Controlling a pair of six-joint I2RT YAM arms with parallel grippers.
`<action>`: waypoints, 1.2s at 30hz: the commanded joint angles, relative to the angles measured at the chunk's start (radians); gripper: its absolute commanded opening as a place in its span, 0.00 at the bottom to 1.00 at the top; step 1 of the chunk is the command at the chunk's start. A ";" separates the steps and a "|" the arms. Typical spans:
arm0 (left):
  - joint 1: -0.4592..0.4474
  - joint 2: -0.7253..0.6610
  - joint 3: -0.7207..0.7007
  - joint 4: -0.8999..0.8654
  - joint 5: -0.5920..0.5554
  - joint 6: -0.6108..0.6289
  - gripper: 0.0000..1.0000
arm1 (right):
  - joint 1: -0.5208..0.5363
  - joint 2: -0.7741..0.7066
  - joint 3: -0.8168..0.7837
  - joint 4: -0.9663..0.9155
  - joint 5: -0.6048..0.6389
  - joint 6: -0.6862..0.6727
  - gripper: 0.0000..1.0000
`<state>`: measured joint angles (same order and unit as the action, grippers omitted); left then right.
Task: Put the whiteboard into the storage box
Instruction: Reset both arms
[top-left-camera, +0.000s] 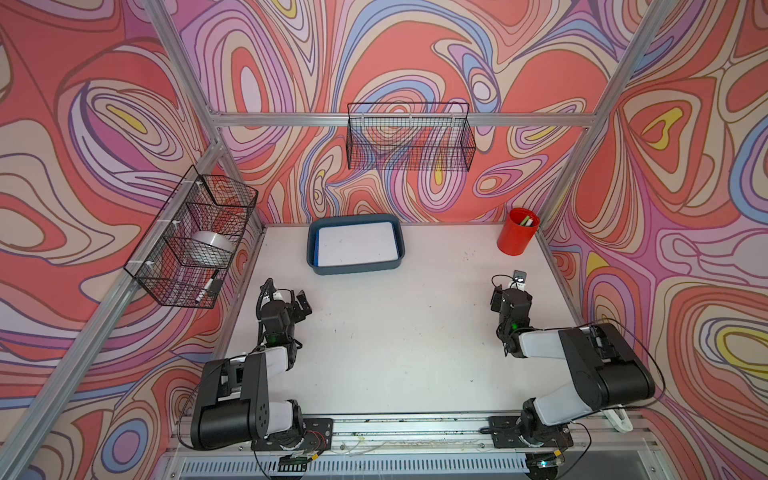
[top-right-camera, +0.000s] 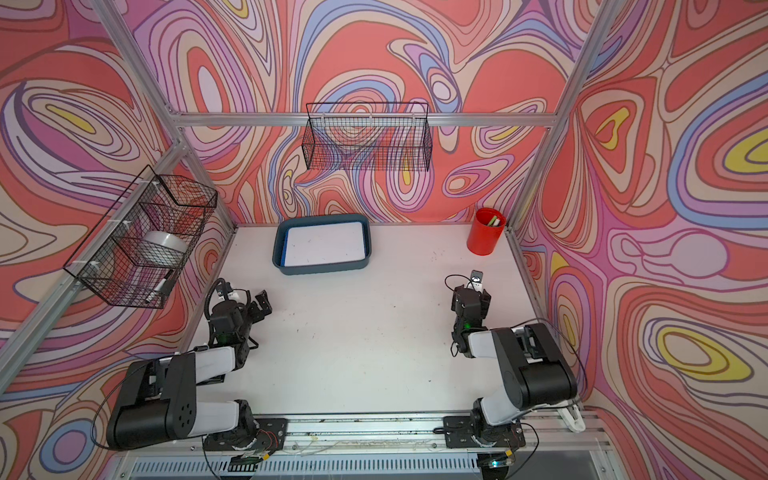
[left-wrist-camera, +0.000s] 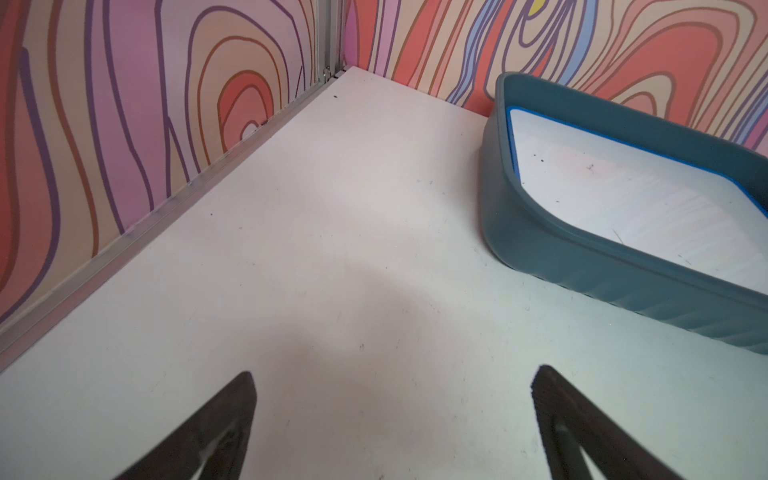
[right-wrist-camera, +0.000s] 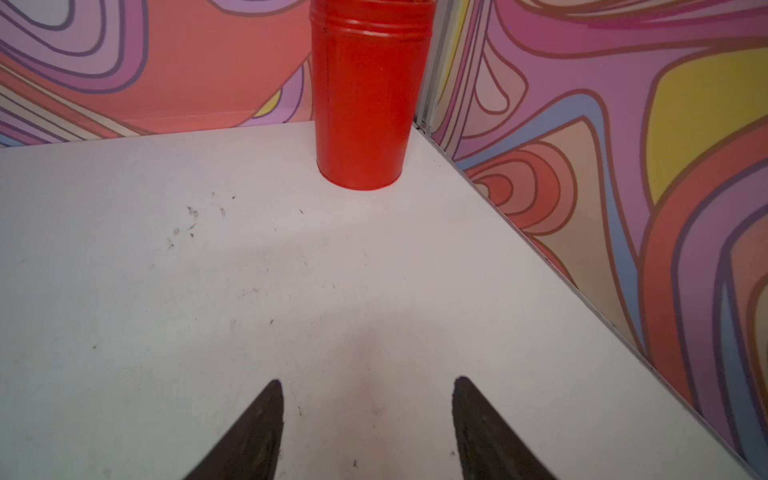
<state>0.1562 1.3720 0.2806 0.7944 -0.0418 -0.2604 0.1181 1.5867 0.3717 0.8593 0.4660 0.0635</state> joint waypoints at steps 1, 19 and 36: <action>-0.008 0.004 0.011 0.069 0.035 0.050 1.00 | -0.018 0.099 -0.029 0.321 -0.139 -0.064 0.65; -0.097 0.171 0.068 0.153 0.142 0.200 1.00 | -0.035 0.135 0.041 0.226 -0.217 -0.073 0.98; -0.106 0.164 0.091 0.094 0.156 0.220 1.00 | -0.036 0.135 0.044 0.225 -0.218 -0.074 0.98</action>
<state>0.0566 1.5284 0.3496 0.8989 0.1062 -0.0616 0.0864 1.7260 0.4076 1.0847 0.2531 -0.0086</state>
